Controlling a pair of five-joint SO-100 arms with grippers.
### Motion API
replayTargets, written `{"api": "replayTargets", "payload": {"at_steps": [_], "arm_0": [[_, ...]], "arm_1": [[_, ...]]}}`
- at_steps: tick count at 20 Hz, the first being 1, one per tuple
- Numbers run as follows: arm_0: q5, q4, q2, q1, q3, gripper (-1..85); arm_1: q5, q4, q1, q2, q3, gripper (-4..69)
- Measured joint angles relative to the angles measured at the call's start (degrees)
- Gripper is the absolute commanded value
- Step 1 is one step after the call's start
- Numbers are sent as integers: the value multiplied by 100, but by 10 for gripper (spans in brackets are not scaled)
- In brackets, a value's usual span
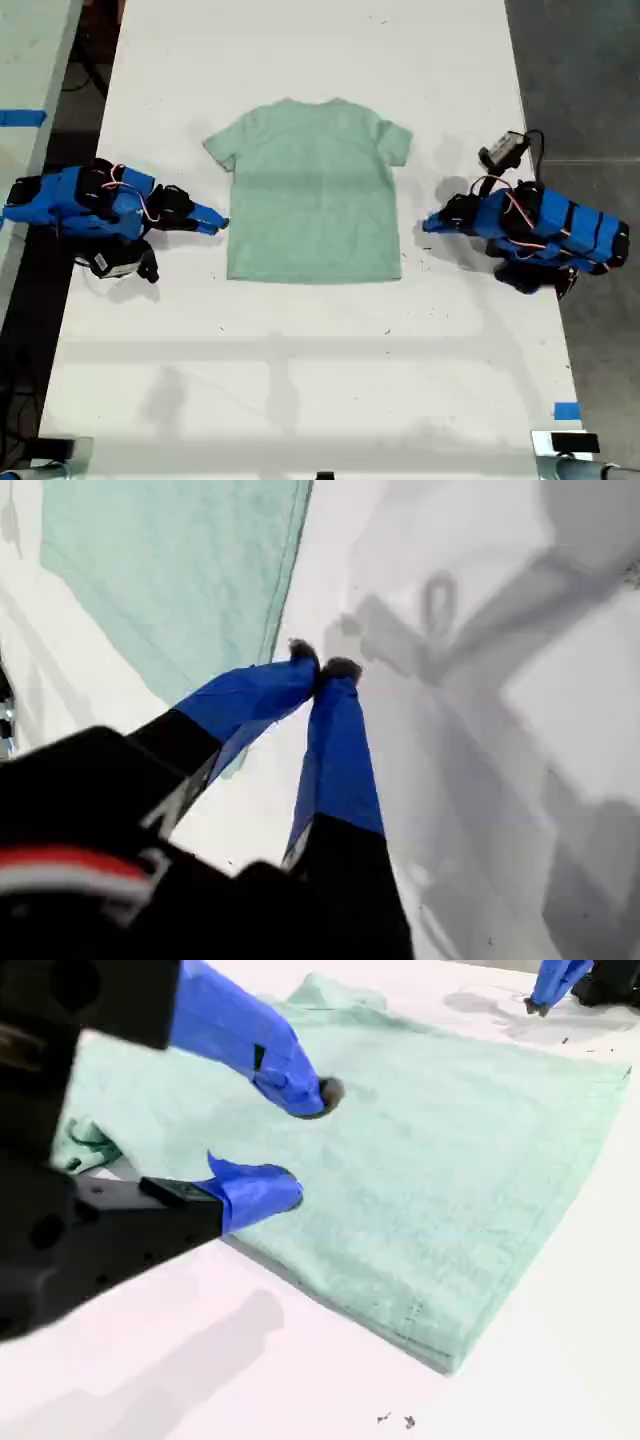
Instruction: Fold t shirt
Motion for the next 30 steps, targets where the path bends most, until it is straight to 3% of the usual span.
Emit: {"api": "replayTargets", "payload": {"at_steps": [4, 7, 9, 10, 13, 16, 20, 24, 29, 30], "arm_0": [[0, 0, 0, 0, 0, 113], [0, 0, 0, 0, 0, 113], [0, 0, 0, 0, 0, 113], [0, 0, 0, 0, 0, 113], [0, 0, 0, 0, 0, 113], [0, 0, 0, 0, 0, 113], [0, 0, 0, 0, 0, 113], [0, 0, 0, 0, 0, 113], [0, 0, 0, 0, 0, 113], [0, 0, 0, 0, 0, 113]], "arm_1": [[79, -26, -132, 0, 0, 13], [-290, -18, -62, -387, -439, 13], [-914, 229, 668, -1652, -1696, 22], [-1310, 369, 1046, -2558, -2566, 58], [-2391, 976, 1723, -5730, -5616, 267], [-3120, 1582, 2329, -8710, -8631, 291], [-3700, 1327, 3138, -11303, -10775, 240], [-3973, 615, 3814, -12902, -11206, 200], [-4210, 457, 4113, -13922, -11558, 152], [-4245, 457, 4122, -14010, -11628, -22]]}}
